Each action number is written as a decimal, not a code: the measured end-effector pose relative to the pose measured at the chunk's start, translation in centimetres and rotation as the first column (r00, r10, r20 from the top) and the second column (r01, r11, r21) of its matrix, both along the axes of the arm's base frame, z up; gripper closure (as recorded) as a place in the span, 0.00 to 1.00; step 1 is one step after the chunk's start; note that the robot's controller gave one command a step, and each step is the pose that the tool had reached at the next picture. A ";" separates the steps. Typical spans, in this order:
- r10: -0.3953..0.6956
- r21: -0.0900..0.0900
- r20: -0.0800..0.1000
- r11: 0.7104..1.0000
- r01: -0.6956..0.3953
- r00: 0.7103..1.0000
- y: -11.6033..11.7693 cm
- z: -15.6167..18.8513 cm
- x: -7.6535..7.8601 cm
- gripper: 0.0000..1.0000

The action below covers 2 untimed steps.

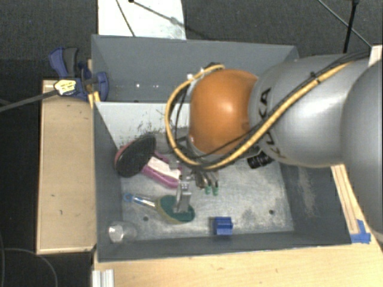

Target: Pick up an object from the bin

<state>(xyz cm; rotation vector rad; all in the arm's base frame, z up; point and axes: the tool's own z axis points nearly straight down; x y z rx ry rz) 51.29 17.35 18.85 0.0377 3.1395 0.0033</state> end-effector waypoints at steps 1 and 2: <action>0.050 -0.003 -0.008 0.999 -0.050 0.999 -3.6 -10.1 -0.4 0.00; 0.046 0.000 0.002 0.999 -0.046 0.999 -3.4 -9.6 -0.2 1.00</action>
Offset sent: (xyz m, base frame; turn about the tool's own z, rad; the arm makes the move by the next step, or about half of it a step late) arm -0.0030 -0.0345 -0.0977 -0.0521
